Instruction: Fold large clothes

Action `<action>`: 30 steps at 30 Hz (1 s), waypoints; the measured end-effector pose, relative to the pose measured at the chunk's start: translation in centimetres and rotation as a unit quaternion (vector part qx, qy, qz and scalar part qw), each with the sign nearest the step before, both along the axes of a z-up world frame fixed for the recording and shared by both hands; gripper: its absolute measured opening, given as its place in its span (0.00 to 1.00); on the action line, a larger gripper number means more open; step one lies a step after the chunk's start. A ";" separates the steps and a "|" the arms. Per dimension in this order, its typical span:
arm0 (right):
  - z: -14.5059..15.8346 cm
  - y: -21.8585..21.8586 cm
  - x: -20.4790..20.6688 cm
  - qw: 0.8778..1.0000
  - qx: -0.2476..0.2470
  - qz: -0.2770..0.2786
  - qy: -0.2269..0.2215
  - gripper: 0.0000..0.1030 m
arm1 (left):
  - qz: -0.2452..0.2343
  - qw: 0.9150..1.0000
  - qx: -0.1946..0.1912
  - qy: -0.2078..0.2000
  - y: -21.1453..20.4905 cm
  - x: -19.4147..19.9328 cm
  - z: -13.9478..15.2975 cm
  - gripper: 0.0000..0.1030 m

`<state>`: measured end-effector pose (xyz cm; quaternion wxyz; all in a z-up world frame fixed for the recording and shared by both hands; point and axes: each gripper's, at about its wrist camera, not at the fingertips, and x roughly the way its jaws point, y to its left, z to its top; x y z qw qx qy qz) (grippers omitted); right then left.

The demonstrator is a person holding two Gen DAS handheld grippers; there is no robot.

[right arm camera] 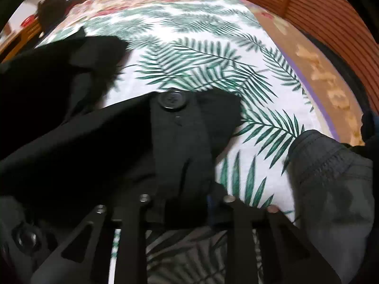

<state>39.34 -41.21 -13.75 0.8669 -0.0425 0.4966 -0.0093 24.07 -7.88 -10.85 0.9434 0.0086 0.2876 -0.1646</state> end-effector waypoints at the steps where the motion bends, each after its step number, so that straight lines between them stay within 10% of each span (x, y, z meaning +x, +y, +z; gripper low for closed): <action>1: 0.6 0.7 -0.6 1.000 -0.011 0.006 -0.010 0.16 | 0.005 1.000 0.006 -0.004 0.4 -0.3 0.2 0.31; 18: 16.8 15.3 -9.3 0.970 0.003 0.142 -0.195 0.15 | 0.066 0.997 -0.009 -0.043 7.8 -4.1 3.5 0.31; 30: 15.2 27.2 -14.3 0.949 0.054 0.238 -0.202 0.17 | 0.092 0.994 -0.003 -0.053 12.8 -6.2 3.5 0.31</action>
